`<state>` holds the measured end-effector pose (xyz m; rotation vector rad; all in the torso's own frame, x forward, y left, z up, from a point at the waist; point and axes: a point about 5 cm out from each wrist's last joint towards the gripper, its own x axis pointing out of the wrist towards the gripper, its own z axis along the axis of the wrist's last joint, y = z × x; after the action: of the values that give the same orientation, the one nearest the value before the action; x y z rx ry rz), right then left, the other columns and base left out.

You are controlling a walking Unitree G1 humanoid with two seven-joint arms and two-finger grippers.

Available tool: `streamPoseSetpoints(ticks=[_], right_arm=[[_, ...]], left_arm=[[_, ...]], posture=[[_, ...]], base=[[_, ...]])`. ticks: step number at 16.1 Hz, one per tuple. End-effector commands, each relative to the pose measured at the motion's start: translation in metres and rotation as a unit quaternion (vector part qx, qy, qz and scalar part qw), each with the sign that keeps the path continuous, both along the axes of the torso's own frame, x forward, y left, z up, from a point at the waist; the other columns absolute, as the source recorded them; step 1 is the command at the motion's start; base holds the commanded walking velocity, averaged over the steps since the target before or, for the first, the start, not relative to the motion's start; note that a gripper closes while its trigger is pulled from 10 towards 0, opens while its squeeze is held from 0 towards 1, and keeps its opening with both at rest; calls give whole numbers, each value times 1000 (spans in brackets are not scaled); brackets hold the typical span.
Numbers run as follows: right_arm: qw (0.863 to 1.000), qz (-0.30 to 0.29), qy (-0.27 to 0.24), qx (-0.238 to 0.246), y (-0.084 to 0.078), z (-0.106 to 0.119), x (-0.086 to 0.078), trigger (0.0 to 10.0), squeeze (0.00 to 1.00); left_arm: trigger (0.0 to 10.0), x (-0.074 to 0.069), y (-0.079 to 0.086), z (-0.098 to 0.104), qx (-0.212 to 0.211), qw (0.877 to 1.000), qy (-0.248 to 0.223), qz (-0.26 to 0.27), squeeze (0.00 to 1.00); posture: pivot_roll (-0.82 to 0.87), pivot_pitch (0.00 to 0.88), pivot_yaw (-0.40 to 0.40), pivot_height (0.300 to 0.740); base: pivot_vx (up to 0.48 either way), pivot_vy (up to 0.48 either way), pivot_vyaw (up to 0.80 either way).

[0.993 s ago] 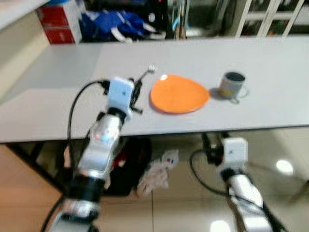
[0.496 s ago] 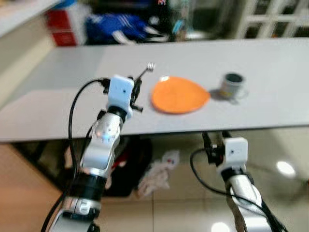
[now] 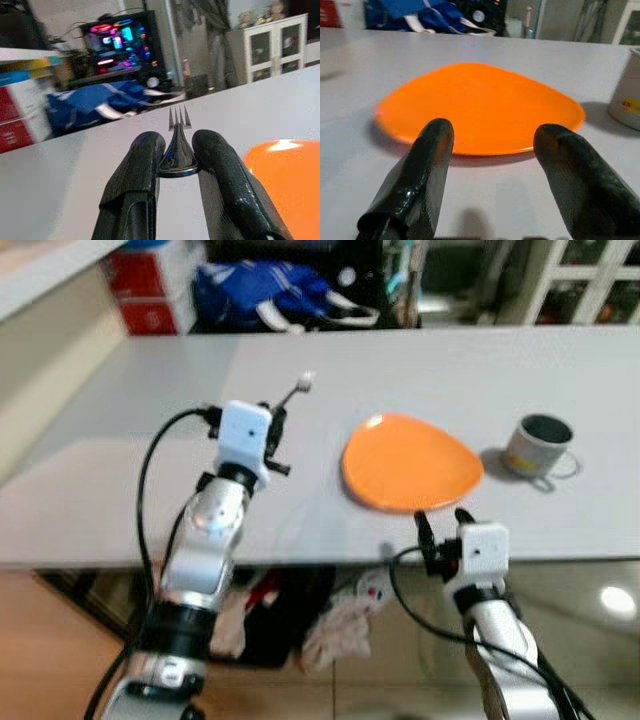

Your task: Setting the table

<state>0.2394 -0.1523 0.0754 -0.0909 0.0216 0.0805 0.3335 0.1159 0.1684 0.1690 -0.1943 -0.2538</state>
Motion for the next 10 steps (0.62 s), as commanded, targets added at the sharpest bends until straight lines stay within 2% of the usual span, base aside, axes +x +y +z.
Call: streamPoseSetpoints(ticks=[1,3,6,7,8,10], right_arm=[[1000,-9,2,-2,-7,1,0,10000,0],[1000,-9,2,-2,-7,1,-1,10000,0],[1000,-7,4,-1,-4,1,-1,10000,0],[1000,-5,5,-2,-3,1,-1,10000,0],[1000,0,6,-6,-4,2,-3,10000,0],[1000,0,6,-10,-6,4,-5,10000,0]], left_arm=[[0,0,-8,6,-2,1000,-6,-4,0],[0,2,-9,5,-1,1000,-4,-4,0],[0,10,-21,3,-16,1000,17,3,0],[0,12,-26,1,-23,999,25,5,0],[0,16,-40,-5,-32,998,48,-1,0],[0,15,-49,-11,-42,997,68,-11,0]], posture=[[-45,0,52,740],[-45,0,52,740],[-51,0,45,740],[-59,0,41,740],[-93,0,37,740],[-101,0,34,740]], base=[[0,0,0],[0,0,0],[0,0,0],[0,0,0],[0,0,0],[0,0,0]])
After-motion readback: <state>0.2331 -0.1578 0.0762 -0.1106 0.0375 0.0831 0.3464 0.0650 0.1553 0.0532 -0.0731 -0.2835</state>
